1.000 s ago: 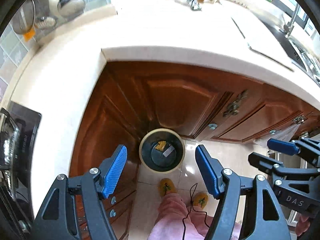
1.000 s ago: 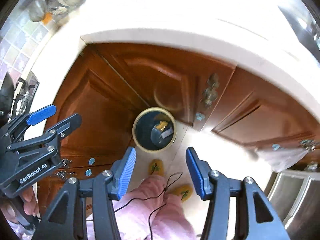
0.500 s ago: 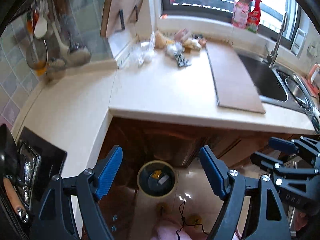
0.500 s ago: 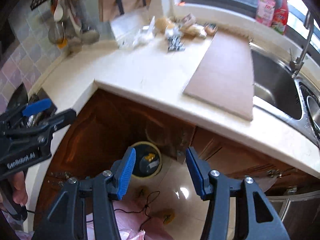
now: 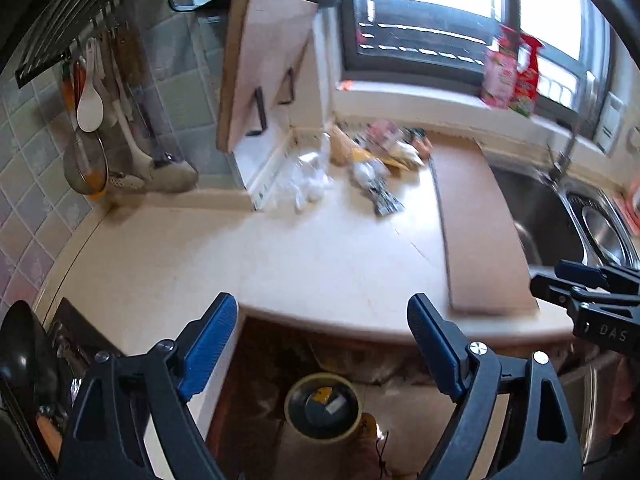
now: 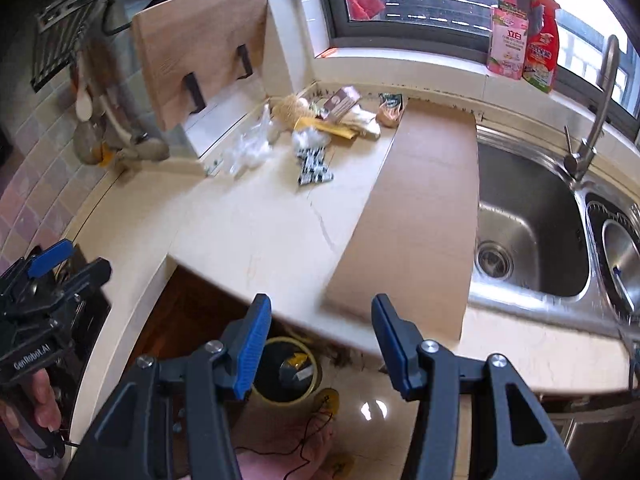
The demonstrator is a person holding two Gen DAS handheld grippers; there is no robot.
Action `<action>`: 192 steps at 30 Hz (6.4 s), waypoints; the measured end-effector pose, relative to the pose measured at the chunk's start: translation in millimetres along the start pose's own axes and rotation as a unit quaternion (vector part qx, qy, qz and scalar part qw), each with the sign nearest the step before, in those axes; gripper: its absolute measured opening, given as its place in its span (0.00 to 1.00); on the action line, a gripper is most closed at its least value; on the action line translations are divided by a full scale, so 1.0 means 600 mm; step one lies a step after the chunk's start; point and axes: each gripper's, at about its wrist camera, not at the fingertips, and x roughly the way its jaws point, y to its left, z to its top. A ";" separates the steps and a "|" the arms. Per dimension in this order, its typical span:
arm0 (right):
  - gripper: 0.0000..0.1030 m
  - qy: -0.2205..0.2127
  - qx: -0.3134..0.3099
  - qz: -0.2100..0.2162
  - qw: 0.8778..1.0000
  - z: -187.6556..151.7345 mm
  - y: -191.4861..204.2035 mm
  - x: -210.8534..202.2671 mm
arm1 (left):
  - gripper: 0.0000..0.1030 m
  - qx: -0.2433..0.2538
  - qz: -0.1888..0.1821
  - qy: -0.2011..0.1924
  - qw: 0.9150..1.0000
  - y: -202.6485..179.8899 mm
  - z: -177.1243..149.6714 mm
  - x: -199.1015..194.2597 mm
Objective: Collect trash
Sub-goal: 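Grasp the clear plastic bag with the left tool while the right tool grasps the patterned wrapper, then carry the plastic bag and patterned wrapper down over the bin, then open both tools to drop the bag and wrapper into the bin, then raise both tools back up toward the counter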
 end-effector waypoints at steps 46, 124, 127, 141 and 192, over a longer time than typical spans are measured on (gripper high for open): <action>0.38 0.063 -0.049 0.001 0.997 0.242 0.001 0.435 | 0.93 -0.064 0.015 0.085 0.994 0.052 0.219 0.609; 0.37 0.237 -0.014 0.084 0.968 -0.329 0.171 0.400 | 0.38 -0.049 -0.039 0.242 0.968 0.065 -0.418 0.288; 0.38 0.258 -0.005 0.085 0.962 -0.350 0.168 0.472 | 0.38 -0.056 -0.048 0.258 0.963 0.071 -0.449 0.347; 0.46 0.282 0.033 0.077 0.956 -0.427 0.133 0.701 | 0.70 -0.029 -0.028 0.276 0.960 0.080 -0.546 0.562; 0.68 0.208 0.039 0.056 0.976 -0.308 0.126 0.364 | 0.83 0.009 -0.024 0.239 0.971 0.085 -0.359 0.283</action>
